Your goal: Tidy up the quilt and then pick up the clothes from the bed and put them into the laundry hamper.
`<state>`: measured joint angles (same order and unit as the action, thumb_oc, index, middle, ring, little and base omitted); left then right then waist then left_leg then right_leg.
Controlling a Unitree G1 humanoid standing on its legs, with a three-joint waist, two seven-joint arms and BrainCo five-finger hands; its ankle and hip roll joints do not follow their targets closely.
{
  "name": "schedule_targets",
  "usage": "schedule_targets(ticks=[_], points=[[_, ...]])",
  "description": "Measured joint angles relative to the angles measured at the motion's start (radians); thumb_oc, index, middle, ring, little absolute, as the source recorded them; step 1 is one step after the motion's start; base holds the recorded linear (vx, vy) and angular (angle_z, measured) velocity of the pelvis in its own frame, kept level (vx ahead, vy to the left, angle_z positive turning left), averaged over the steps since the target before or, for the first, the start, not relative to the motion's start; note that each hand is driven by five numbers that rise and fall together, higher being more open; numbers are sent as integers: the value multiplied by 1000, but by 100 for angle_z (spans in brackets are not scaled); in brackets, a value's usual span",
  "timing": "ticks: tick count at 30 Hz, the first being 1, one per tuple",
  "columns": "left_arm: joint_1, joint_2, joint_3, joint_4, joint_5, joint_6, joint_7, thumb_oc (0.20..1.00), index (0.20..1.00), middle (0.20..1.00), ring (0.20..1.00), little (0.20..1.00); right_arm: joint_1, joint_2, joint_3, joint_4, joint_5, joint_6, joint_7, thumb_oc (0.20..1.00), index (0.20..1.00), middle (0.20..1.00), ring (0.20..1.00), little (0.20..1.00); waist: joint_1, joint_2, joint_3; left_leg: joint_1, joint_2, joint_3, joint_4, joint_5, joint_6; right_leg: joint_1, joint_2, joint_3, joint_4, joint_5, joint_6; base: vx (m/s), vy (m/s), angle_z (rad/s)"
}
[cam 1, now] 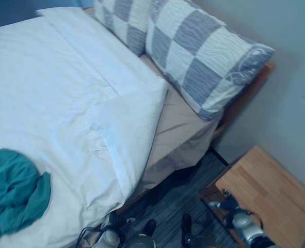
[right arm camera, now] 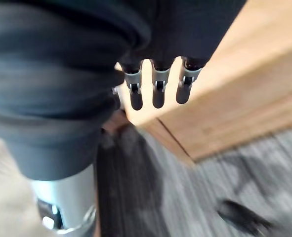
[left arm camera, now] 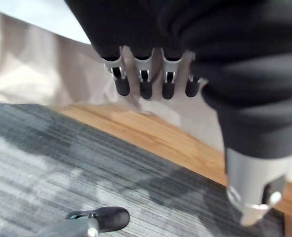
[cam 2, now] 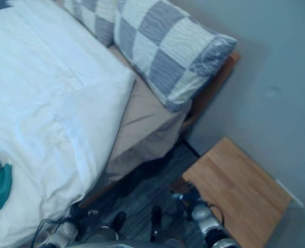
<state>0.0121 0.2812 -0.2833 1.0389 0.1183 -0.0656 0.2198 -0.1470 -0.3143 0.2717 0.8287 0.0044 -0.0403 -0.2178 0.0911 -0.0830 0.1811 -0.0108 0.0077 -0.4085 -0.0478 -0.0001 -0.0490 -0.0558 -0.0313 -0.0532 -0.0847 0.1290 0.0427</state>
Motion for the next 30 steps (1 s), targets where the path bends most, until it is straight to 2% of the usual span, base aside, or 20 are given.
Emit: schedule_targets(ticks=[2, 3, 4, 5, 6, 8, 10, 12, 13, 14, 15, 16, 18, 19, 21, 23, 26, 27, 28, 30], points=[[63, -3, 24, -37, -8, -2, -3, 1000, 1000, 1000, 1000, 1000, -79, -119, 2, -112, -4, 6, -18, 1000, 1000, 1000, 1000, 1000, 15, 11, 5, -24, 18, 33, 14, 13, -14, 8, 16, -42, 2, -6, -9, -65, -101, 50], [53, -5, 14, -45, -20, -2, -2, 1000, 1000, 1000, 1000, 1000, -84, -167, -2, -167, -7, -3, -33, 1000, 1000, 1000, 1000, 1000, -2, 1, 12, -54, 4, 47, 52, 9, -33, 7, 2, -73, 2, -5, -10, -196, -47, 124], [44, -4, 17, -36, -23, -10, -7, 1000, 1000, 1000, 1000, 1000, -126, -242, -43, -210, -19, -12, -64, 1000, 1000, 1000, 1000, 1000, -24, -6, 21, -127, 8, 219, 113, 17, -46, 15, -27, -182, 2, -3, -14, -277, -73, 192], [28, 3, 24, -29, -27, -10, -10, 1000, 1000, 1000, 1000, 1000, -152, -294, -68, -233, -43, -10, -82, 1000, 1000, 1000, 1000, 1000, -50, -18, 29, -173, 33, 425, 163, 0, -33, 23, -49, -244, 3, -9, -23, -218, -77, 192], [29, 13, 36, -33, -26, -16, -12, 1000, 1000, 1000, 1000, 1000, -192, -316, -74, -253, -47, -5, -101, 1000, 1000, 1000, 1000, 1000, -50, -34, 35, -182, 75, 582, 207, -28, -11, 29, -60, -284, 2, -23, -45, -83, -59, 135], [26, 14, 37, -40, -26, -11, -21, 1000, 1000, 1000, 1000, 1000, -240, -324, -112, -333, -88, -10, -127, 1000, 1000, 1000, 1000, 1000, -62, -27, 38, -177, 123, 648, 244, -41, -13, 42, -64, -336, 2, -39, -45, 58, 0, 87], [32, 4, 23, -40, -25, -12, -26, 1000, 1000, 1000, 1000, 1000, -276, -335, -119, -355, -117, 3, -136, 1000, 1000, 1000, 1000, 1000, -57, 18, 38, -116, 128, 635, 132, -9, -3, 66, -55, -392, 4, -48, -15, 15, -40, 84], [17, 10, 6, -43, -23, -12, -30, 1000, 1000, 1000, 1000, 1000, -296, -336, -119, -349, -124, 7, -146, 1000, 1000, 1000, 1000, 1000, -59, 5, 43, -119, 95, 596, 89, 28, 12, 58, -83, -405, 42, -56, 15, -50, -39, 80], [-1, 22, -16, -41, -18, -15, -29, 1000, 1000, 1000, 1000, 1000, -352, -335, -104, -330, -123, 17, -150, 1000, 1000, 1000, 1000, 1000, -63, 7, 59, -133, 80, 549, 85, 38, 27, 4, -119, -412, 146, -82, 43, -44, -23, 109], [-36, 40, -39, -30, -17, -11, -35, 1000, 1000, 1000, 1000, 1000, -417, -340, -98, -313, -124, 9, -156, 1000, 1000, 1000, 1000, 1000, -67, 5, 75, -165, 70, 511, 81, 60, 45, -71, -145, -354, 253, -119, 86, 21, -29, 100], [-52, 53, -42, -26, -17, -11, -35, 1000, 1000, 1000, 1000, 1000, -451, -342, -93, -296, -124, 7, -156, 1000, 1000, 1000, 1000, 1000, -59, 2, 84, -181, 60, 485, 81, 66, 52, -97, -146, -299, 268, -142, 111, 39, -46, 81], [-67, 65, -41, -20, -17, -11, -35, 1000, 1000, 1000, 1000, 1000, -482, -342, -91, -285, -124, 11, -156, 1000, 1000, 1000, 1000, 1000, -44, 0, 96, -185, 48, 466, 73, 73, 56, -118, -149, -255, 275, -154, 110, 84, -99, 55], [-124, 91, -53, -20, -19, -17, -35, 1000, 1000, 1000, 1000, 1000, -599, -384, -64, -259, -124, 15, -164, 1000, 1000, 1000, 1000, 1000, -30, 12, 146, -187, 7, 415, 32, 97, 49, -139, -148, -80, 174, -156, 114, 92, -138, 86], [-139, 92, -58, -21, -19, -21, -35, 1000, 1000, 1000, 1000, 1000, -621, -394, -63, -257, -124, 14, -170, 1000, 1000, 1000, 1000, 1000, -30, 12, 159, -191, -2, 409, 29, 103, 50, -139, -152, -76, 140, -155, 116, 69, -149, 112], [-150, 129, -63, -26, -18, -24, -28, 1000, 1000, 1000, 1000, 1000, -666, -393, -47, -239, -124, 19, -175, 1000, 1000, 1000, 1000, 1000, -19, 16, 174, -206, -23, 365, 15, 114, 44, -129, -171, -62, 70, -93, 123, 41, -174, 65], [-127, 150, -57, -29, -19, -24, -23, 1000, 1000, 1000, 1000, 1000, -752, -385, 35, -171, -125, 28, -173, 1000, 1000, 1000, 1000, 1000, 18, 25, 185, -229, -23, 368, 13, 128, 36, -129, -169, -93, 27, 4, 124, 42, -125, 14], [-120, 128, -54, -35, -19, -26, -20, 1000, 1000, 1000, 1000, 1000, -817, -374, 71, -141, -125, 43, -171, 1000, 1000, 1000, 1000, 1000, 15, 50, 215, -245, -3, 364, 6, 131, 27, -134, -138, -103, 4, 36, 108, 28, -72, 3], [-115, 110, -58, -41, -22, -33, -15, 1000, 1000, 1000, 1000, 1000, -830, -361, 100, -139, -126, 49, -172, 325, 325, 325, 325, 325, 21, 63, 230, -245, 7, 365, 2, 134, 24, -136, -130, -107, 4, 35, 106, 16, -74, -2], [-114, 101, -71, -44, -24, -42, -16, 1000, 1000, 1000, 1000, 1000, -838, -349, 125, -137, -135, 48, -168, 200, 200, 200, 200, 200, 19, 67, 240, -246, 13, 367, -2, 135, 23, -140, -124, -107, 4, 33, 105, 3, -85, -7], [-129, 74, -83, -49, -26, -48, -12, 1000, 1000, 1000, 1000, 1000, -869, -324, 180, -99, -162, 49, -156, 200, 200, 200, 200, 200, 11, 72, 262, -250, 23, 369, -9, 139, 16, -150, -113, -108, 4, 33, 103, 0, -60, -7]])
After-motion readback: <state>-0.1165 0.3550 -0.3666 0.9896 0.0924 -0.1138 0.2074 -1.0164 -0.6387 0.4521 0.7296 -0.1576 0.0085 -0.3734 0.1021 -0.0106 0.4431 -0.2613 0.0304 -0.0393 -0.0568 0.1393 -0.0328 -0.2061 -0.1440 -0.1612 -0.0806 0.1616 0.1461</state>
